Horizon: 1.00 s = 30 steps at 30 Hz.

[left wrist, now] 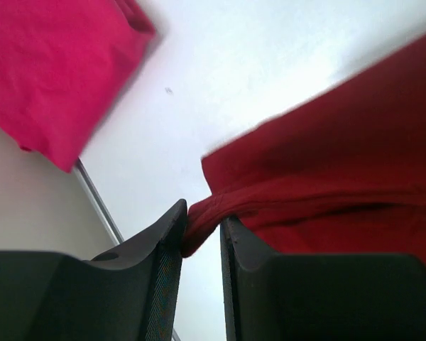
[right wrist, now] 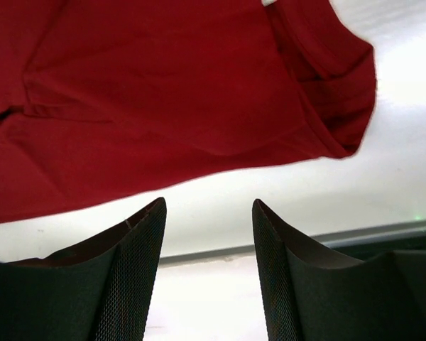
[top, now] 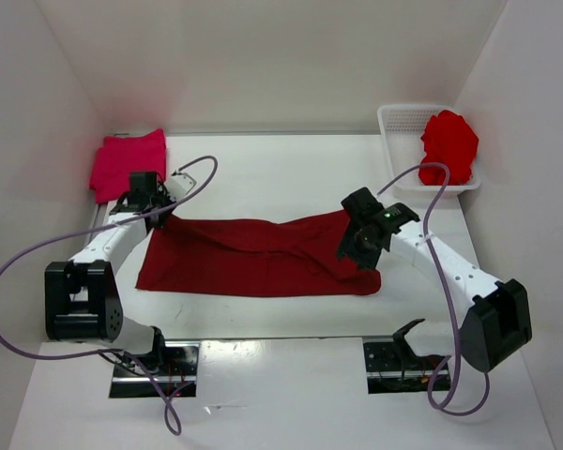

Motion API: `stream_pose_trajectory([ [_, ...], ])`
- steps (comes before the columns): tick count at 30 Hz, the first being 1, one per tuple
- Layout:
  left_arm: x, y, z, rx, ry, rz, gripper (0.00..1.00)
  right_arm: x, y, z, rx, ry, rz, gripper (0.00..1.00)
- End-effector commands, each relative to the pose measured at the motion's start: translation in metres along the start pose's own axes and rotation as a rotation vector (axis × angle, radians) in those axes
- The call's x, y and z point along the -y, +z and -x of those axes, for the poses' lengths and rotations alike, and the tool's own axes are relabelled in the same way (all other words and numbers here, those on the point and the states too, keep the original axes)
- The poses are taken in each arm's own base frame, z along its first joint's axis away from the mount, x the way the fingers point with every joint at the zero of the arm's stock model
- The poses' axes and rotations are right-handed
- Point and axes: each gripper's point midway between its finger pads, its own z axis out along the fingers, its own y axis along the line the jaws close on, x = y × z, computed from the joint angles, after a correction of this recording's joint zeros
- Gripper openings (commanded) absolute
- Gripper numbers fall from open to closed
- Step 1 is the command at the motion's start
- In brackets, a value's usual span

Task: Fold and stack the t-shirts
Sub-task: Fold the other side of the tshirt into a rectangle

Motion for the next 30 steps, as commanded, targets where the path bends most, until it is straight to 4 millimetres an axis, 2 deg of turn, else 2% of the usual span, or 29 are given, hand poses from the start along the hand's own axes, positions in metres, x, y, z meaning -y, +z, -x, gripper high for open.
stream_pose_trajectory([
  [1, -0.030, 0.004, 0.033, 0.073, -0.006, 0.102, 0.33, -0.016, 0.003, 0.014, 0.050, -0.005, 0.032, 0.58],
  [5, -0.049, 0.010, 0.048, 0.104, -0.038, 0.168, 0.34, -0.020, 0.015, 0.016, 0.044, 0.004, 0.025, 0.58],
  [9, -0.053, 0.008, 0.065, 0.151, -0.029, 0.189, 0.38, -0.027, 0.021, 0.013, 0.034, 0.015, 0.061, 0.58],
  [12, -0.064, 0.000, 0.076, 0.168, 0.021, 0.231, 0.38, -0.025, 0.023, 0.009, 0.021, 0.014, 0.059, 0.58],
  [13, -0.071, 0.001, 0.076, 0.160, 0.051, 0.263, 0.38, -0.025, 0.025, 0.008, 0.015, 0.013, 0.050, 0.58],
  [15, -0.071, 0.009, 0.076, 0.158, 0.080, 0.268, 0.38, -0.027, 0.026, 0.010, 0.021, 0.014, 0.059, 0.58],
  [20, -0.049, 0.023, 0.060, 0.109, 0.079, 0.199, 0.38, -0.041, 0.028, 0.000, -0.023, -0.027, 0.112, 0.58],
  [22, -0.041, 0.017, 0.052, 0.115, 0.028, 0.117, 0.45, -0.044, 0.026, 0.003, 0.003, -0.038, 0.109, 0.58],
  [23, -0.036, 0.016, 0.053, 0.125, 0.015, 0.064, 0.51, -0.038, 0.027, 0.005, 0.016, -0.038, 0.083, 0.58],
  [24, -0.014, 0.018, 0.052, 0.115, 0.005, -0.063, 0.56, -0.037, 0.027, 0.007, 0.027, -0.028, 0.075, 0.58],
  [25, -0.007, 0.021, 0.049, 0.098, -0.013, -0.096, 0.61, -0.037, 0.027, 0.007, 0.027, -0.028, 0.074, 0.58],
  [27, 0.000, 0.033, 0.043, 0.062, -0.055, -0.126, 0.61, -0.039, 0.028, 0.008, 0.025, -0.029, 0.072, 0.58],
  [29, 0.001, 0.039, 0.049, 0.065, -0.113, -0.137, 0.61, -0.040, 0.031, 0.009, 0.020, -0.039, 0.064, 0.59],
  [30, 0.007, 0.047, 0.049, 0.060, -0.130, -0.167, 0.62, -0.043, 0.034, 0.007, 0.009, -0.040, 0.069, 0.59],
])
